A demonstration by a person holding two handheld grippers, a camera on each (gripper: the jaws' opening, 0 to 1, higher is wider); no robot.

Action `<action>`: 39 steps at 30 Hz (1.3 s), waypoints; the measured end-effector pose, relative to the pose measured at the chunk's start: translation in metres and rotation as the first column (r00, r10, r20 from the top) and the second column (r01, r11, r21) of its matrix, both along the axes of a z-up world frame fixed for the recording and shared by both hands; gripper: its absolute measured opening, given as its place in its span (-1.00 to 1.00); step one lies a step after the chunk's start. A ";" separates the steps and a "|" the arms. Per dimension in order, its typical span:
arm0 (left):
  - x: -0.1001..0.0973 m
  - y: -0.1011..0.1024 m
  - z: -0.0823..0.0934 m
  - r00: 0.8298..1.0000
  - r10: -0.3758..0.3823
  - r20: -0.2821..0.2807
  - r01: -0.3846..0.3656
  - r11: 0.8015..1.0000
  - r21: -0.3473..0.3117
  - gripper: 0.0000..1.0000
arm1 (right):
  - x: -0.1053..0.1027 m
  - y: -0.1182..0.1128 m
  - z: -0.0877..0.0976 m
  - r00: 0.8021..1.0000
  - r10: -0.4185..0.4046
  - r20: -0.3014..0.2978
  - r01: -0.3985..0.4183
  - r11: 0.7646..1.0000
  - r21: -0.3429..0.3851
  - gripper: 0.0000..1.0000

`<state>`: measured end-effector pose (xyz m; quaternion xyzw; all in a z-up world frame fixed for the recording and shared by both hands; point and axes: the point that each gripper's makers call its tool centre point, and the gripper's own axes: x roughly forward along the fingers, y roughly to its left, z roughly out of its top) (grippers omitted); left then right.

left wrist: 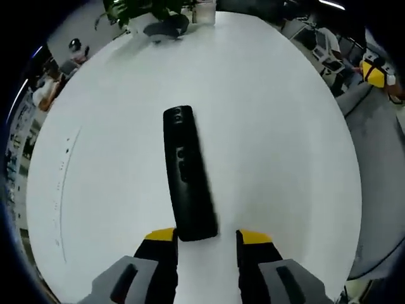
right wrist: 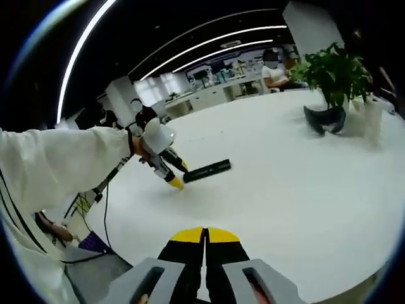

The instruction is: Press the specified remote control buttons in sequence, fully releasing each button before pressing the next.

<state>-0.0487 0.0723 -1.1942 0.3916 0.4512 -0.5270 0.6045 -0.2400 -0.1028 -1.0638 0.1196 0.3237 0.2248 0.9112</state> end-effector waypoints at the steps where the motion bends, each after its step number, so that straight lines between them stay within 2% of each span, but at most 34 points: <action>1: 0.000 0.000 0.000 1.000 0.003 0.008 -0.003 1.000 0.000 -0.58 | 0.000 -0.001 0.001 1.000 -0.008 0.006 0.008 1.000 0.000 -1.00; 3: -0.003 -0.001 0.000 1.000 -0.002 0.011 0.002 1.000 -0.001 -0.72 | -0.002 -0.002 0.004 1.000 -0.025 0.011 0.024 1.000 0.018 -1.00; 4: -0.001 -0.002 0.000 0.999 -0.014 0.030 0.014 1.000 0.003 -0.83 | -0.003 -0.003 0.004 1.000 -0.026 0.010 0.026 0.999 0.020 -1.00; 5: 0.006 -0.001 -0.001 0.995 -0.023 0.096 0.020 1.000 0.023 -1.00 | -0.004 -0.002 0.004 1.000 -0.027 0.010 0.027 0.999 0.021 -1.00; 6: 0.019 0.004 0.000 0.983 -0.025 0.181 0.014 0.998 0.061 -1.00 | -0.006 -0.002 0.004 1.000 -0.025 0.010 0.025 1.000 0.019 -1.00; 7: 0.005 0.001 -0.003 0.991 -0.015 0.132 0.008 0.999 0.050 -1.00 | -0.007 -0.002 0.005 1.000 -0.024 0.013 0.023 1.000 0.013 -1.00; 9: 0.006 0.002 -0.003 0.991 -0.038 0.130 0.033 0.999 0.043 -1.00 | -0.007 -0.003 0.009 0.999 -0.032 0.033 0.032 0.999 0.007 -1.00; 11: 0.008 0.001 -0.003 0.993 0.015 0.116 -0.017 1.000 0.020 -1.00 | -0.005 -0.004 0.014 0.998 -0.038 0.046 0.038 0.999 0.018 -1.00; 13: 0.008 0.001 -0.003 0.992 0.012 0.125 -0.014 1.000 0.013 -1.00 | -0.003 -0.005 0.021 0.996 -0.046 0.072 0.045 0.999 0.013 -1.00; 15: 0.007 0.001 -0.003 0.991 0.034 0.129 -0.032 0.999 -0.023 -1.00 | 0.000 -0.007 0.029 0.994 -0.059 0.096 0.057 0.998 0.023 -1.00; 16: 0.004 -0.001 -0.003 0.994 0.070 0.089 -0.065 0.996 -0.053 -1.00 | 0.001 -0.007 0.031 0.993 -0.062 0.102 0.059 0.998 0.029 -1.00; 17: 0.006 0.000 -0.002 0.991 0.104 0.090 -0.099 0.994 -0.056 -0.98 | 0.001 -0.007 0.033 0.992 -0.063 0.105 0.060 0.998 0.032 -1.00; 19: 0.006 0.000 -0.002 0.991 0.105 0.082 -0.100 0.993 -0.066 -0.96 | 0.002 -0.008 0.034 0.992 -0.063 0.109 0.060 0.998 0.024 -1.00; 22: 0.003 -0.003 -0.001 0.984 0.173 0.030 -0.169 0.981 -0.094 -0.85 | 0.001 -0.009 0.033 0.992 -0.064 0.111 0.061 0.998 0.025 -1.00; 25: -0.001 -0.003 -0.001 0.983 0.181 0.034 -0.176 0.979 -0.106 -0.79 | 0.000 -0.007 0.033 0.993 -0.057 0.104 0.054 0.998 0.032 -1.00; 28: 0.000 -0.005 -0.001 0.971 0.237 0.032 -0.231 0.965 -0.127 -0.76 | 0.000 -0.007 0.032 0.993 -0.053 0.107 0.051 0.998 0.025 -1.00; 30: -0.004 -0.006 -0.001 0.966 0.256 0.018 -0.252 0.958 -0.135 -0.67 | 0.000 -0.007 0.031 0.993 -0.053 0.104 0.050 0.998 0.034 -1.00; 31: -0.006 -0.007 0.000 0.964 0.266 0.006 -0.263 0.955 -0.140 -0.52 | 0.001 -0.007 0.030 0.993 -0.052 0.102 0.049 0.998 0.035 -1.00; 32: -0.018 -0.013 0.001 0.967 0.248 -0.053 -0.253 0.956 -0.149 -0.37 | 0.001 -0.007 0.030 0.993 -0.052 0.103 0.048 0.998 0.035 -1.00; 33: -0.021 -0.014 0.001 0.967 0.246 -0.064 -0.253 0.955 -0.151 -0.27 | 0.001 -0.007 0.030 0.993 -0.052 0.106 0.048 0.998 0.037 -1.00; 35: -0.017 -0.014 0.001 0.959 0.281 -0.035 -0.283 0.949 -0.137 -0.28 | 0.002 -0.006 0.030 0.993 -0.050 0.106 0.046 0.998 0.043 -1.00; 36: -0.009 -0.012 0.000 0.942 0.335 -0.006 -0.333 0.935 -0.121 -0.36 | 0.002 -0.006 0.031 0.993 -0.048 0.107 0.044 0.998 0.043 -1.00; 37: -0.004 -0.009 0.000 0.934 0.358 0.021 -0.354 0.929 -0.105 -0.51 | 0.002 -0.006 0.032 0.992 -0.046 0.114 0.042 0.998 0.038 -1.00; 38: 0.001 -0.007 -0.001 0.927 0.372 0.047 -0.367 0.925 -0.097 -0.54 | 0.002 -0.007 0.034 0.992 -0.046 0.120 0.042 0.999 0.034 -1.00; 39: -0.002 -0.013 -0.001 0.929 0.370 0.014 -0.365 0.923 -0.124 -0.52 | 0.002 -0.008 0.035 0.991 -0.047 0.124 0.044 0.999 0.030 -1.00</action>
